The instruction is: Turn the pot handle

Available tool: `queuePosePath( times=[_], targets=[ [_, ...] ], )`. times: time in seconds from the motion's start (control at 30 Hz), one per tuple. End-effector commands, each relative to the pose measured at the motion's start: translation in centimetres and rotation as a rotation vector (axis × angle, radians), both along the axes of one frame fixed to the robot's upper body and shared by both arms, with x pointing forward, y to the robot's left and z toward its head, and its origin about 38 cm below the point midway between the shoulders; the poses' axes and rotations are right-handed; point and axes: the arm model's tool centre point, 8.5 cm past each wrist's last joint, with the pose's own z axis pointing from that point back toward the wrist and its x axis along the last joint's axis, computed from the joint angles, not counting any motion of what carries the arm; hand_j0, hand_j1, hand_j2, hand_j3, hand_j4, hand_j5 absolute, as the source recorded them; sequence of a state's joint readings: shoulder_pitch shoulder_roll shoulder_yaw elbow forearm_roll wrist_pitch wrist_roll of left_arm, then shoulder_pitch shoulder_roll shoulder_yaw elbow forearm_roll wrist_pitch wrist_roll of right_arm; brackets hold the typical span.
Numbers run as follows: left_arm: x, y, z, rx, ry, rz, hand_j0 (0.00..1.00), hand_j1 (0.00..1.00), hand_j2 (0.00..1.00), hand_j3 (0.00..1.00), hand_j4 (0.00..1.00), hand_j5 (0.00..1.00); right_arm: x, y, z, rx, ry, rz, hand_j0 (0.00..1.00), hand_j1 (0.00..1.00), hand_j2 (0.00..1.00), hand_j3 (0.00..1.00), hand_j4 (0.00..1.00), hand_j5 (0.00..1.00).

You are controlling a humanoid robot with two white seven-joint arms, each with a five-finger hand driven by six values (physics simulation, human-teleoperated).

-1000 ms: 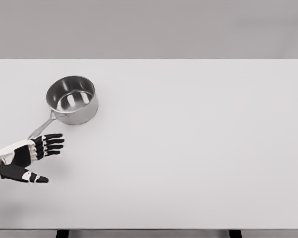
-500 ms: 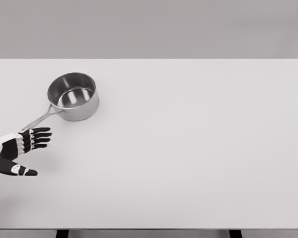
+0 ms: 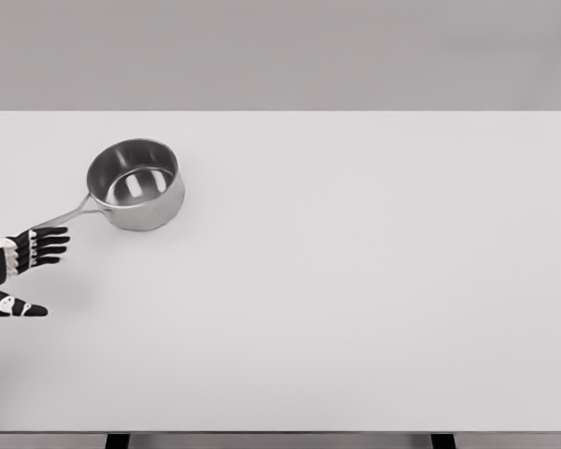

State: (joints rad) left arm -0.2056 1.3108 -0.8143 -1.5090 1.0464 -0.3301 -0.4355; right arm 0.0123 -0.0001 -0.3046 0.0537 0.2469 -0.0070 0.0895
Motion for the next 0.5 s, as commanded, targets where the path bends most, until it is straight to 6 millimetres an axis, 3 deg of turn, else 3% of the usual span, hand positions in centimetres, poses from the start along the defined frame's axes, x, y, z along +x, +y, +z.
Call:
queuePosePath(
  times=[0.0,0.27,0.47],
  targets=[
    [0.4,0.6,0.5,0.023,-0.02,0.005,1.0,1.0,1.0,1.0,1.0,1.0,0.0,0.0,0.0,0.0,-0.001,0.001,1.0,1.0,1.0,1.0,1.0,1.0],
    [1.1,2.1,1.1,0.084,-0.04,0.032,1.0,1.0,1.0,1.0,1.0,1.0,0.0,0.0,0.0,-0.001,-0.001,0.0,1.0,1.0,1.0,1.0,1.0,1.0],
    [1.4,1.7,1.7,0.118,-0.065,-0.005,1.0,1.0,1.0,1.0,1.0,1.0,0.0,0.0,0.0,0.001,0.001,0.001,1.0,1.0,1.0,1.0,1.0,1.0]
  ],
)
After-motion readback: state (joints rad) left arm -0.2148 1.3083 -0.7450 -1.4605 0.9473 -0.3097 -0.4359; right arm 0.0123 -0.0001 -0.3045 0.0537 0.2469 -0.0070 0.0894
